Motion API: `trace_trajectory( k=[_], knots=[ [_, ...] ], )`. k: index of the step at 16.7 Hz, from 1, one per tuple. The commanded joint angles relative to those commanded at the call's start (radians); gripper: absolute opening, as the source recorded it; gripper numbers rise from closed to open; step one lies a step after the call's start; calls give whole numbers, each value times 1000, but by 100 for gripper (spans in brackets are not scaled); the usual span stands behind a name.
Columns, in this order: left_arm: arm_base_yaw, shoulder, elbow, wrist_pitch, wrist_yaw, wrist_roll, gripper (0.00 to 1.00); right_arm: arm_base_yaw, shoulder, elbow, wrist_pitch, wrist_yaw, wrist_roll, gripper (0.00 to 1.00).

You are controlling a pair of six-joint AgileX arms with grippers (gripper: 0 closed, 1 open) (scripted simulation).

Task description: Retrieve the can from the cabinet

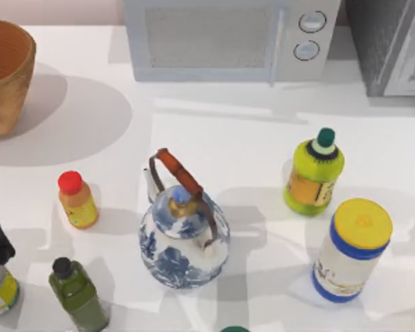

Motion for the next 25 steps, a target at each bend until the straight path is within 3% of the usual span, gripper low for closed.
trace_trajectory(
  k=[5,18,22,25],
  knots=[
    [0,0,0,0,0,0,100,-114,357,158,258,-234,17,0],
    [0,0,0,0,0,0,100,-514,1769,679,1131,-1067,76,0],
    [0,0,0,0,0,0,100,-606,2094,802,1334,-1253,88,0],
    [0,0,0,0,0,0,100,-648,2236,861,1430,-1337,92,0]
  ],
)
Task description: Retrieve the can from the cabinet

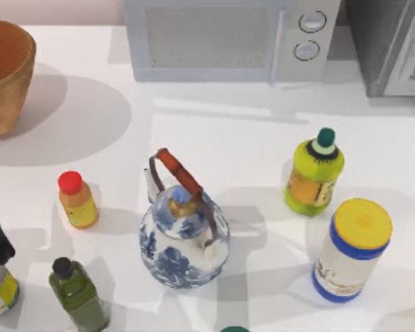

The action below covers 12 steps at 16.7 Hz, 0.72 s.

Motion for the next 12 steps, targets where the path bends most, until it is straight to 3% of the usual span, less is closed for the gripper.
trace_trajectory(
  k=[7,12],
  knots=[
    [0,0,0,0,0,0,100,-9,45,17,29,-26,2,0],
    [0,0,0,0,0,0,100,42,62,35,1,29,-30,0]
  ],
)
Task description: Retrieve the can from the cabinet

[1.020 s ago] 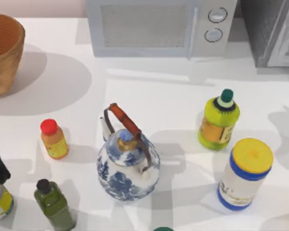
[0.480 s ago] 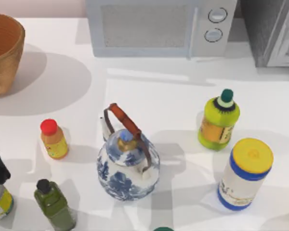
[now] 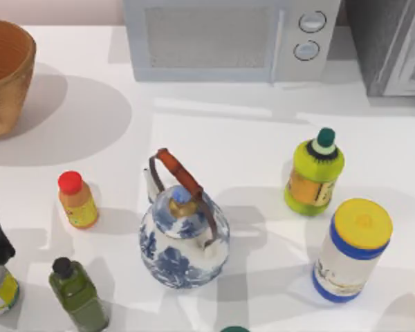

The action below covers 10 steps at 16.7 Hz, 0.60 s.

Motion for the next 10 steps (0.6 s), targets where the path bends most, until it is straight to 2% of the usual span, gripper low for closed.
trace_trajectory(
  k=[4,10],
  knots=[
    [0,0,0,0,0,0,100,7,2,3,-4,8,-5,0],
    [0,0,0,0,0,0,100,7,2,3,-4,8,-5,45]
  ],
)
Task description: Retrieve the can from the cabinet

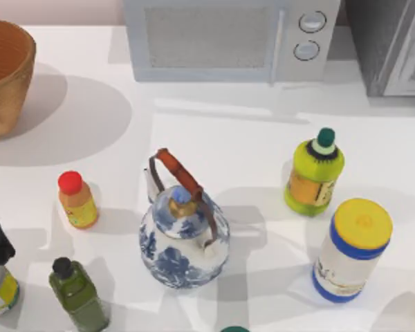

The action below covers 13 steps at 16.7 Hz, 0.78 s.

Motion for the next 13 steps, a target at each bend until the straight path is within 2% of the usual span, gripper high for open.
trace_trajectory(
  k=[7,13],
  knots=[
    [0,0,0,0,0,0,100,0,0,0,0,0,0,98],
    [0,0,0,0,0,0,100,0,0,0,0,0,0,100]
  ],
)
